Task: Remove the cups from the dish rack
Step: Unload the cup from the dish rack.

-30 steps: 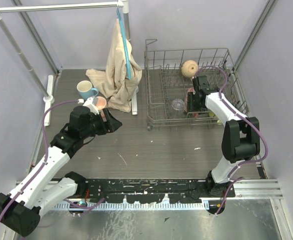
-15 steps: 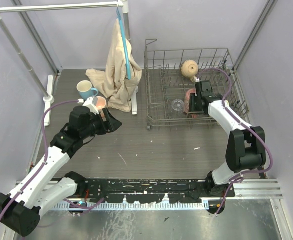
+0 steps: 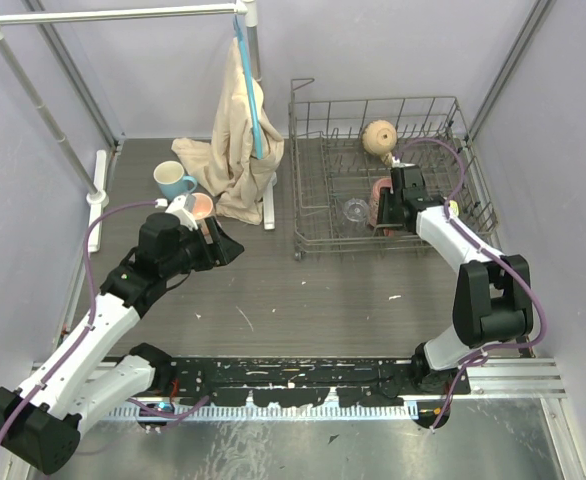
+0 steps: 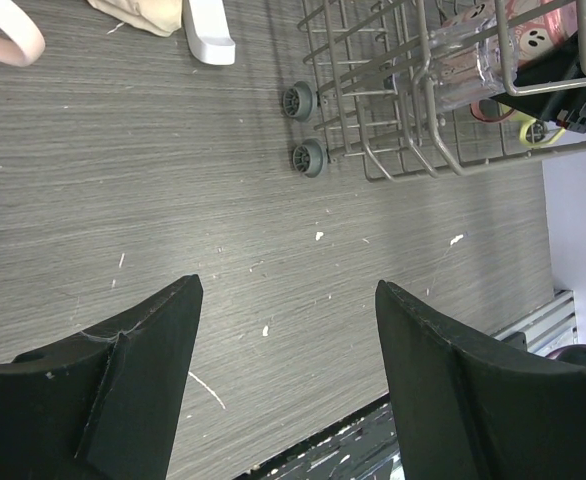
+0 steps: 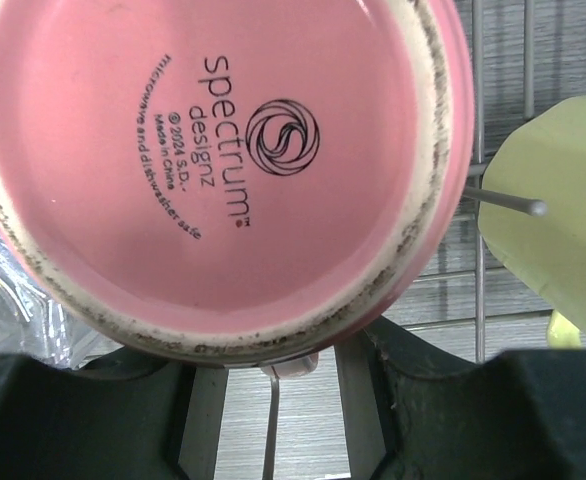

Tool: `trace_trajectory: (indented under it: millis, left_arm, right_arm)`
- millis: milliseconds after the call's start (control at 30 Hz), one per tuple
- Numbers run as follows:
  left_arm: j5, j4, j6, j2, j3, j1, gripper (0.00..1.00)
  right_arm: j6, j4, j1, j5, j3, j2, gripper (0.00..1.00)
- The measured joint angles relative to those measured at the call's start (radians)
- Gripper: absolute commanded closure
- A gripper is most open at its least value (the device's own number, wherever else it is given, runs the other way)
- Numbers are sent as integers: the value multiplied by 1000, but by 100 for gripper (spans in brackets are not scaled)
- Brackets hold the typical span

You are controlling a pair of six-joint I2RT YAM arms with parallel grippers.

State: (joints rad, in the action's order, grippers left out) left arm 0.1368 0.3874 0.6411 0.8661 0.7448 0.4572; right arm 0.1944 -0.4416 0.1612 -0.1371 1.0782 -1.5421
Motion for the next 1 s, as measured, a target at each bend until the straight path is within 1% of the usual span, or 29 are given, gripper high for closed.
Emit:
trace_trajectory:
  millis: [167,233,267,333,433,533,833,1000]
  left_arm:
    - [0,0,0,-1,-4,0,23]
    - [0,1,0,-1,-4,0,23]
    - [0,1,0,-1,-4,0,23]
    - [0,2,0,-3,-4,0,23]
    - [0,3,0,-8,-4,0,23]
    - [0,5,0,-9,-4,0,23]
    - [0,10,0,-9,-4,0,23]
    - [-1,19,0,-9,-4,0,23]
  right_arm:
    - [8,53,0,-3,-27,0,53]
    - [11,72,1,-5,-35,1,56]
    - [13,79,1,-5,-39,3,61]
    - [15,87,1,-3,-42,7,74]
    - [22,90,6,2,-45,11,83]
    - [24,92,7,0,-45,11,98]
    - [25,92,8,-2,-56,26,99]
    - [29,62,7,-10,-60,61,99]
